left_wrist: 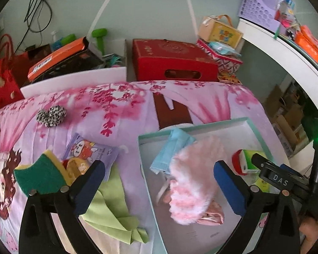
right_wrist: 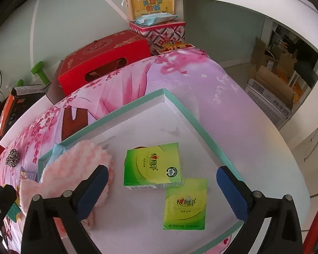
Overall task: Organize soft objects
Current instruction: 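Move both grippers back from the tray toward the pile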
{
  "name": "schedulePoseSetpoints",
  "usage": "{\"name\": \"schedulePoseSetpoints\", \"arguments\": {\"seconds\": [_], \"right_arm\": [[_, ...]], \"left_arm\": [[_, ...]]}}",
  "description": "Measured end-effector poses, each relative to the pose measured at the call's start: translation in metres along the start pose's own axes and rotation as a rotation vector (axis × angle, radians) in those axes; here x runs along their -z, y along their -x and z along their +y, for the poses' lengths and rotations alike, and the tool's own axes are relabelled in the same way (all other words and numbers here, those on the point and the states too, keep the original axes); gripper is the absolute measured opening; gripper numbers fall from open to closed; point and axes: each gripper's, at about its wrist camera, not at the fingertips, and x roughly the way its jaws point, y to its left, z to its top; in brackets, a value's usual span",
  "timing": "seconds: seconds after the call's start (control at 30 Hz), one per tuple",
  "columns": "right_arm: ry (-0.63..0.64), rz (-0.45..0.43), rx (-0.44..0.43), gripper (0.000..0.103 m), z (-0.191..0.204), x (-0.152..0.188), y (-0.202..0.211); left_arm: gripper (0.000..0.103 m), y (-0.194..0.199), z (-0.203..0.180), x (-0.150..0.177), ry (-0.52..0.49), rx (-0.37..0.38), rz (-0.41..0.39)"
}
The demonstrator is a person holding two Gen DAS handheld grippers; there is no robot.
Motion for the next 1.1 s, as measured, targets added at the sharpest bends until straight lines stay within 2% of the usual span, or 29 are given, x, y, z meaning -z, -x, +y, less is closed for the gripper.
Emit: {"name": "schedulePoseSetpoints", "arguments": {"seconds": [0.27,0.47,0.6,0.8,0.93,1.1], "right_arm": [[0.021,-0.005,-0.006,0.103,0.009,0.001,0.003],[0.05,-0.044,-0.042,0.103,0.033,0.004,0.017],[0.098,-0.068,-0.099,0.103,0.064,0.009,0.028],[0.236,-0.073,-0.197,0.103,0.129,0.028,0.039],[0.336,-0.083,-0.226,0.103,0.168,0.044,0.045],[0.396,-0.084,-0.266,0.103,0.197,0.057,0.048]], "left_arm": [[0.102,0.007,0.014,-0.001,0.037,-0.035,-0.028],[0.102,0.019,0.034,-0.005,0.079,-0.061,-0.058],[0.102,0.028,0.064,-0.006,0.146,-0.105,-0.074],[0.102,0.038,0.117,0.004,0.257,-0.191,-0.066],[0.102,0.047,0.157,0.012,0.347,-0.24,-0.055],[0.102,0.056,0.201,0.024,0.461,-0.273,-0.04]]}}
